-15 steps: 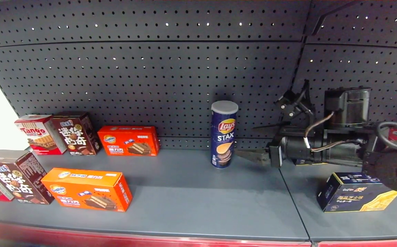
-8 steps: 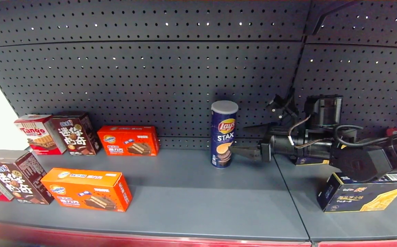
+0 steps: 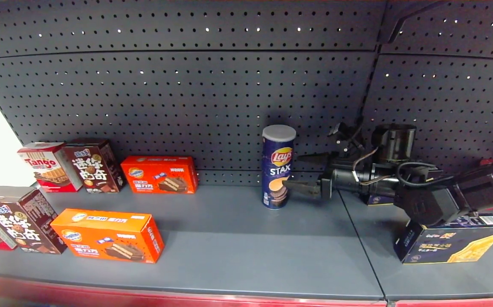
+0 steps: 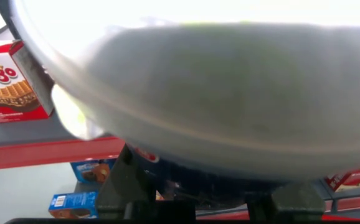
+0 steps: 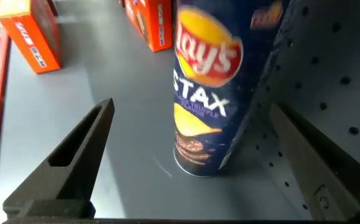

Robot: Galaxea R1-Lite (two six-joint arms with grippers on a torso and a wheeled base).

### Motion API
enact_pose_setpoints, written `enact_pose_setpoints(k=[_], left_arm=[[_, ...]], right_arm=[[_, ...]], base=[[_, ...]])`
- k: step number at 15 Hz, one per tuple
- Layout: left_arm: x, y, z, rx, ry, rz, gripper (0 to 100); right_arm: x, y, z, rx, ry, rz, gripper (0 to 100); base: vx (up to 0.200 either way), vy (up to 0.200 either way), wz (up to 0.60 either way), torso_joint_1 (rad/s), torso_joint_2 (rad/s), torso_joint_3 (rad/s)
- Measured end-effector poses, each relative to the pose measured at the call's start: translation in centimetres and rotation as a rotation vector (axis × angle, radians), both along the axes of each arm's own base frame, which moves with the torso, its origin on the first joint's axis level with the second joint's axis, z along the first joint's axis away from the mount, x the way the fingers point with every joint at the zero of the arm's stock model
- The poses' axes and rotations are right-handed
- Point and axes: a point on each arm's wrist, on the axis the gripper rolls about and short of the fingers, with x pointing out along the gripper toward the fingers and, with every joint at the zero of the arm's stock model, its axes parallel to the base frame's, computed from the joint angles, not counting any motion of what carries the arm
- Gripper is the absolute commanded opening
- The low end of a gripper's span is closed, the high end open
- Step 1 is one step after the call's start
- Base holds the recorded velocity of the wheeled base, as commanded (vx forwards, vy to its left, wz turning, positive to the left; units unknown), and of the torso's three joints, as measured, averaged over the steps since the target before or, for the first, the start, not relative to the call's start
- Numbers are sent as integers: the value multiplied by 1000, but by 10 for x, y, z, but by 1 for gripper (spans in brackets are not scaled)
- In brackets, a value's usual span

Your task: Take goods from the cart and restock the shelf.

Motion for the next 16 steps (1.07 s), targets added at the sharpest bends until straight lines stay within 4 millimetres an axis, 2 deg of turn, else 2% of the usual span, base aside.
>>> enact_pose_setpoints(k=[5, 16], left_arm=[[0, 0, 1, -3, -4, 1, 0], [-2, 0, 3, -6, -7, 19, 0]], right_arm=[[17, 6, -5, 4, -7, -2, 100], [51, 24, -29, 11, 3, 4, 100]], base=[[0, 0, 0, 0, 0, 0], [0, 0, 0, 0, 0, 0]])
